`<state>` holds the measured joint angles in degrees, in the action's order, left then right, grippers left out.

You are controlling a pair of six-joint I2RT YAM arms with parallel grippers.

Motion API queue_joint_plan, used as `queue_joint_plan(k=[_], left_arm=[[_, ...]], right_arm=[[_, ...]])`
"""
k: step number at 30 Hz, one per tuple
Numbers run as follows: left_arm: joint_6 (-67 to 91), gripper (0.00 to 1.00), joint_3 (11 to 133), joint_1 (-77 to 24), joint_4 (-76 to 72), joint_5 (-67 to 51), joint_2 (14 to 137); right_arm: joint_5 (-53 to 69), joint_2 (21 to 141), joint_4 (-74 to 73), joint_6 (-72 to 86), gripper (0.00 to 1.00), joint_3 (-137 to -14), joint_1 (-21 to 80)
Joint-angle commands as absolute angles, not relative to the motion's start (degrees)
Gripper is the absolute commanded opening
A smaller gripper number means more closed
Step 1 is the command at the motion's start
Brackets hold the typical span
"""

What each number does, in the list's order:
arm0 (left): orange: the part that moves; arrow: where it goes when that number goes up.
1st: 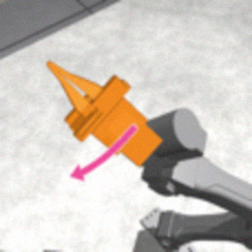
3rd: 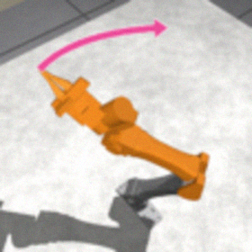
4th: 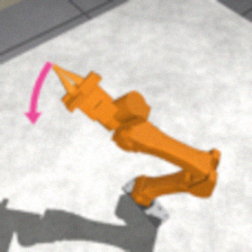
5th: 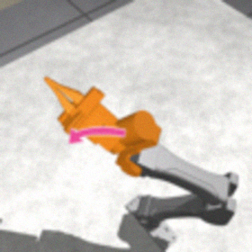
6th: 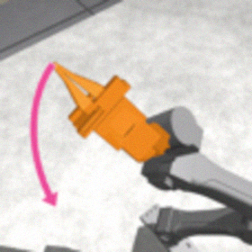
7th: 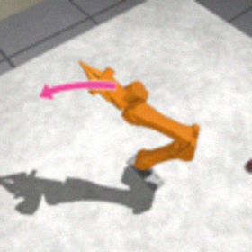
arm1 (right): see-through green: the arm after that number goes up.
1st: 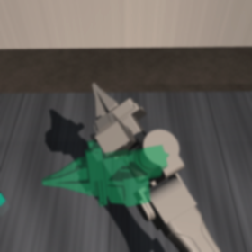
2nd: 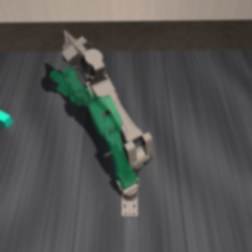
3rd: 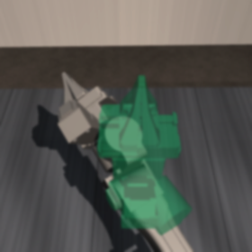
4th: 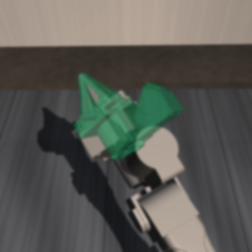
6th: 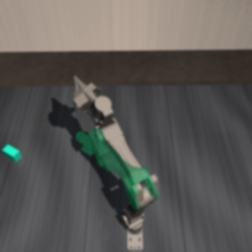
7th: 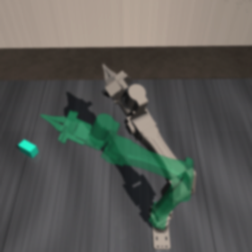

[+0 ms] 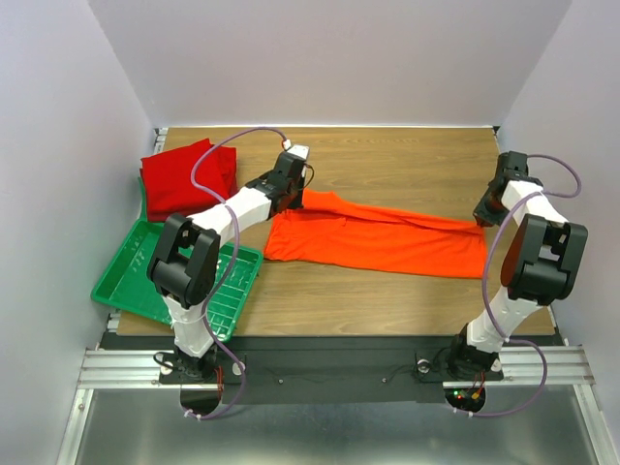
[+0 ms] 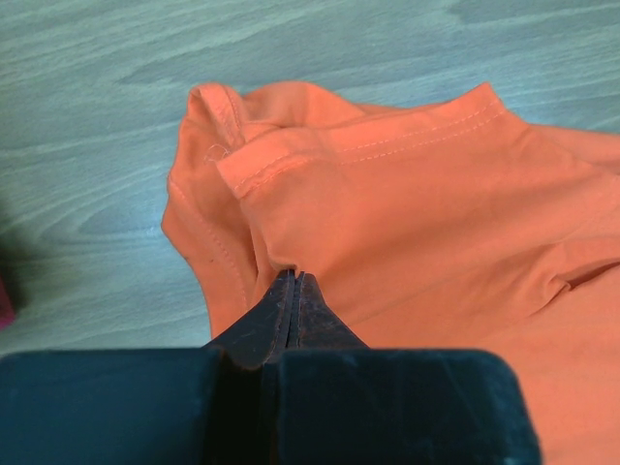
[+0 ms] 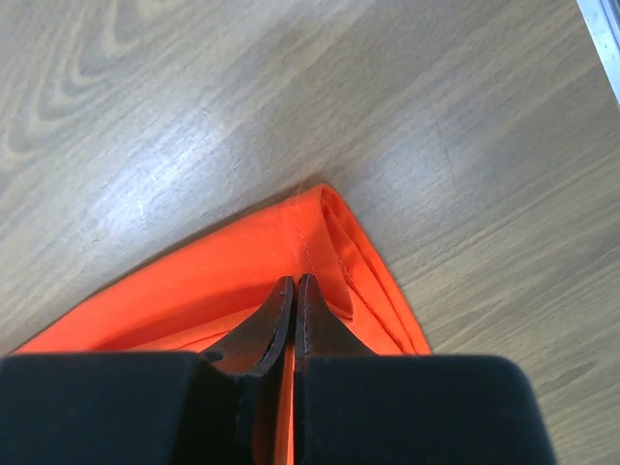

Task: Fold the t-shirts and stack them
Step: Fold the tshirt

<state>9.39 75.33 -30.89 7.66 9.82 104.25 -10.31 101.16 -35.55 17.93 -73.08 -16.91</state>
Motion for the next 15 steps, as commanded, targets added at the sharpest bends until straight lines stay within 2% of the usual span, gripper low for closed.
queue_joint_plan(k=[1,8,12,13,15], left_arm=[[9.3,0.0,74.4,-31.5,7.8,12.0,101.0],[9.5,0.0,72.4,-31.9,8.4,12.3,100.9],[10.0,0.16,70.9,-31.9,8.9,13.2,100.3],[10.1,0.3,70.8,-31.9,9.2,13.5,100.2],[10.5,0.43,70.4,-31.9,9.8,14.6,99.9]], right_arm=[[-12.6,98.8,-34.6,18.3,0.0,-72.2,-17.2],[-14.9,98.3,-34.6,18.2,0.0,-71.1,-17.2],[-16.2,98.4,-34.5,18.1,0.0,-70.5,-17.2],[-16.7,98.5,-34.5,18.2,0.0,-70.2,-17.2],[-17.3,98.7,-34.6,18.1,0.01,-70.0,-17.2]])
